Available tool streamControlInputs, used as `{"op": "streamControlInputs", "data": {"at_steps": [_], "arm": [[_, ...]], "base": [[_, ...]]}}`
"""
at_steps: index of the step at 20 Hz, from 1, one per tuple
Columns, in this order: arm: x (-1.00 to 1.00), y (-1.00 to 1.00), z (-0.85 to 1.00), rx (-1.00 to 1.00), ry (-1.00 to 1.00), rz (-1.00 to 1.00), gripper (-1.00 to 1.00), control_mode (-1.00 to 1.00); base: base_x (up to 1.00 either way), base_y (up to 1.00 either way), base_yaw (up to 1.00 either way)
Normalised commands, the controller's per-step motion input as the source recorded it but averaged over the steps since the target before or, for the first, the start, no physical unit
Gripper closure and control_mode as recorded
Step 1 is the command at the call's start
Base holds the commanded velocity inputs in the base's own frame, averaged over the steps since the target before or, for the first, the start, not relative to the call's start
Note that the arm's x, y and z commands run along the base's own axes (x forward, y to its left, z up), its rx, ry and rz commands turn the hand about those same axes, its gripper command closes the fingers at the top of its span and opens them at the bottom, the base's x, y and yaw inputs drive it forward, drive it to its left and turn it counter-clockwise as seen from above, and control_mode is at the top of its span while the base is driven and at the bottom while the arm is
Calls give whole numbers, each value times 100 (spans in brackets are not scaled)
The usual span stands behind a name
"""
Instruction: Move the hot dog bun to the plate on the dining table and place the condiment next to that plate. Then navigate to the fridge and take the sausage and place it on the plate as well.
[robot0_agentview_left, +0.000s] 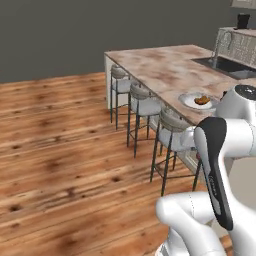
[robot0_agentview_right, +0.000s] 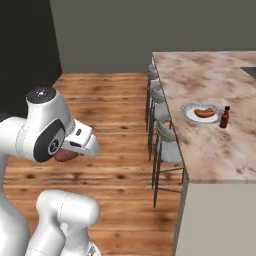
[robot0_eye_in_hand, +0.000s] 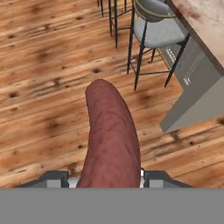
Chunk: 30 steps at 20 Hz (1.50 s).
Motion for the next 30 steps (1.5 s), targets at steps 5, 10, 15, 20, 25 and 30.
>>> {"op": "streamControlInputs", "data": {"at_steps": [5, 10, 15, 20, 25, 30], "arm": [[0, 0, 0, 0, 0, 0, 100, 100], [0, 0, 0, 0, 0, 0, 100, 100], [0, 0, 0, 0, 0, 0, 100, 100], [0, 0, 0, 0, 0, 0, 100, 100], [0, 0, 0, 0, 0, 0, 100, 100], [0, 0, 0, 0, 0, 0, 100, 100]], "base": [[65, 79, -67], [74, 79, -63], [75, 74, -61], [70, 77, -60], [79, 73, -53], [91, 56, -44]]}}
